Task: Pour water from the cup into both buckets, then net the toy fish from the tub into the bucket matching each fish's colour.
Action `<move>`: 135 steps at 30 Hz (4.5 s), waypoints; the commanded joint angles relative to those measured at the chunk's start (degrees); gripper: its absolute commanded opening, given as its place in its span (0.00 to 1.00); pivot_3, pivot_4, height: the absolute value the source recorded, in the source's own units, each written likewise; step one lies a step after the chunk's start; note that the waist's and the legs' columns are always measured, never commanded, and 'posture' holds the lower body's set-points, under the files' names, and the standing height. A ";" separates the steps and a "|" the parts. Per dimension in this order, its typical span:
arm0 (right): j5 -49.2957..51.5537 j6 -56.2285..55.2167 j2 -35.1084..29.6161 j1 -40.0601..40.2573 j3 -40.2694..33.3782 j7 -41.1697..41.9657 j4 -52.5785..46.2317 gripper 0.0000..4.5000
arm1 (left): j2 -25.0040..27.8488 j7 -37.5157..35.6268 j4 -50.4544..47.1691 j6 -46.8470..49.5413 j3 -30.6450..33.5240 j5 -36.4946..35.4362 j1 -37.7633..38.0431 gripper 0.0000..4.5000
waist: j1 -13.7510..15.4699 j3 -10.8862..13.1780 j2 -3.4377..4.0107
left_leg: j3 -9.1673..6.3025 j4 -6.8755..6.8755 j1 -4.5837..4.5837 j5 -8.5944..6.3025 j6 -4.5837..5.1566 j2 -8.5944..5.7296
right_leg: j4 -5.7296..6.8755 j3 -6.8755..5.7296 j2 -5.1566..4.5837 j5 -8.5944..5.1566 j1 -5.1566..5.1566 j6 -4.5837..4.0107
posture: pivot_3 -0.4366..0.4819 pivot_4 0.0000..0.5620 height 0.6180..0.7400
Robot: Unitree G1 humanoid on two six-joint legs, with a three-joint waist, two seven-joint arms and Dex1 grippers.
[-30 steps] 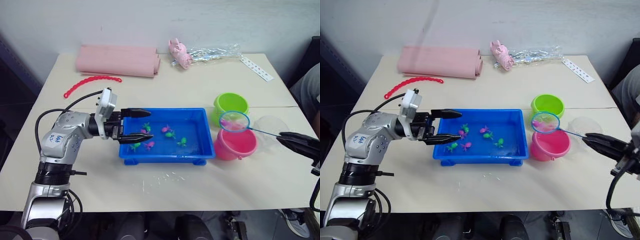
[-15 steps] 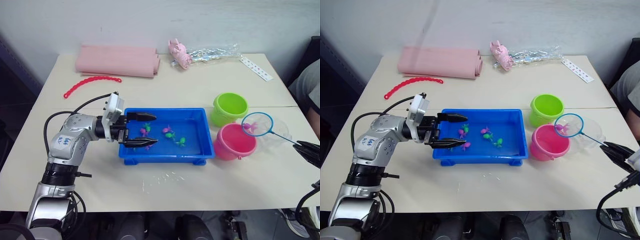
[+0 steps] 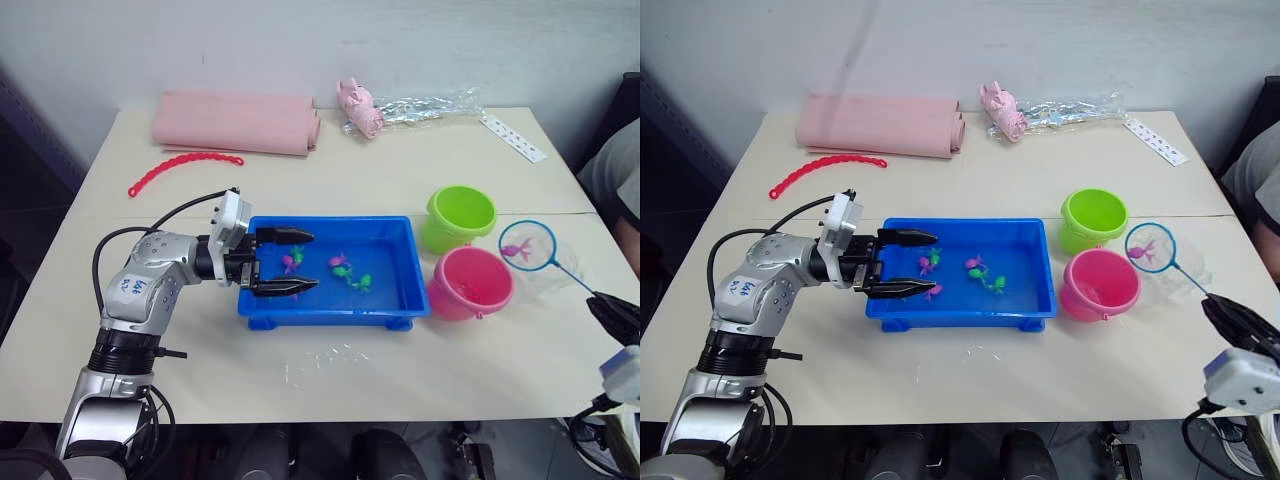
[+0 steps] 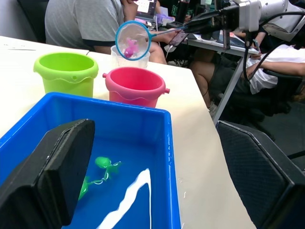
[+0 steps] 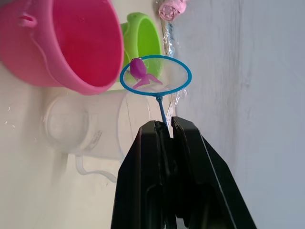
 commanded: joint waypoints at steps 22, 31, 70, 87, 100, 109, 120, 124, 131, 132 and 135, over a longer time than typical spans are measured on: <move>-32.14 -6.72 3.91 1.72 5.92 -30.61 -0.12 0.00 | -2.48 0.96 3.48 -4.74 0.25 1.93 -3.00 0.99 | -0.04 -0.03 0.06 | 0.00 -0.02 0.04 0.08 -0.07 0.00 | 0.10 0.10 0.04 -0.02 -0.02 -0.04 | 0.48 0.27 1.00; -20.36 -3.11 2.29 4.87 6.81 -30.06 -1.18 0.00 | -1.37 -1.20 2.53 -5.44 0.46 1.39 -1.07 0.99 | -0.10 -0.04 0.07 | 0.01 -0.09 0.09 0.09 -0.09 0.00 | 0.11 0.14 0.06 -0.03 -0.02 -0.06 | 0.48 0.27 1.00; 22.90 50.55 -15.48 -50.31 57.31 7.96 5.66 0.00 | 10.75 5.18 -6.06 -10.14 18.43 -1.67 25.13 0.99 | -1.61 0.00 -0.02 | -0.07 -0.10 0.76 -0.16 0.08 0.04 | -0.21 -0.08 -0.13 -0.03 0.77 -0.06 | 0.48 0.27 1.00; 19.07 49.33 -7.87 -51.40 58.38 13.12 12.27 0.00 | 10.39 5.69 -8.44 -8.35 14.96 -1.79 23.65 0.99 | -1.58 0.00 -0.01 | -0.04 -0.12 0.76 -0.16 0.06 0.05 | -0.19 -0.07 -0.11 -0.03 0.75 -0.06 | 0.48 0.27 1.00; 24.08 58.46 -5.54 -49.98 55.41 15.55 7.62 0.00 | 11.20 5.04 -7.50 -8.24 14.50 -1.39 23.37 0.99 | -1.53 0.00 -0.01 | -0.05 -0.15 0.75 -0.18 0.02 0.05 | -0.23 -0.08 -0.11 -0.03 0.75 -0.06 | 0.48 0.27 1.00; 25.16 60.98 -3.20 -49.47 53.91 13.67 7.94 0.00 | 11.97 4.42 -6.88 -8.44 14.75 -1.58 23.38 0.99 | -1.56 0.01 0.00 | -0.05 -0.21 0.75 -0.20 0.00 0.05 | -0.29 -0.08 -0.11 -0.03 0.75 -0.06 | 0.48 0.27 1.00; 27.14 63.29 -1.29 -47.68 52.85 13.00 6.94 0.00 | 11.58 4.23 -5.18 -9.19 14.01 -1.01 22.47 0.99 | -1.56 0.01 0.00 | -0.05 -0.25 0.75 -0.20 0.00 0.05 | -0.36 -0.08 -0.11 -0.03 0.75 -0.06 | 0.48 0.27 1.00; 26.91 63.87 0.08 -47.84 53.67 11.71 6.62 0.00 | 11.50 4.14 -4.68 -9.44 13.84 -0.72 21.90 0.99 | -1.58 0.01 0.00 | -0.05 -0.25 0.75 -0.20 0.00 0.05 | -0.36 -0.08 -0.11 -0.03 0.75 -0.06 | 0.48 0.27 1.00; 27.63 65.00 2.89 -46.84 53.43 10.21 6.01 0.00 | 11.56 4.01 -4.15 -9.64 13.73 -0.38 21.54 0.99 | -1.57 0.01 0.01 | -0.04 -0.28 0.75 -0.21 -0.01 0.05 | -0.39 -0.08 -0.10 -0.03 0.74 -0.06 | 0.48 0.27 1.00; 27.80 64.89 3.33 -46.86 53.08 9.81 6.12 0.00 | 11.58 4.00 -4.08 -9.64 13.73 -0.37 21.50 0.99 | -1.58 0.01 0.01 | -0.05 -0.28 0.75 -0.21 -0.01 0.05 | -0.40 -0.08 -0.10 -0.03 0.75 -0.06 | 0.48 0.27 1.00; 27.81 64.75 3.74 -46.94 52.55 9.32 6.46 0.00 | 11.61 3.90 -3.89 -9.70 13.69 -0.38 21.46 0.99 | -1.58 0.02 0.01 | -0.05 -0.28 0.75 -0.21 -0.02 0.05 | -0.40 -0.08 -0.10 -0.03 0.74 -0.06 | 0.48 0.27 1.00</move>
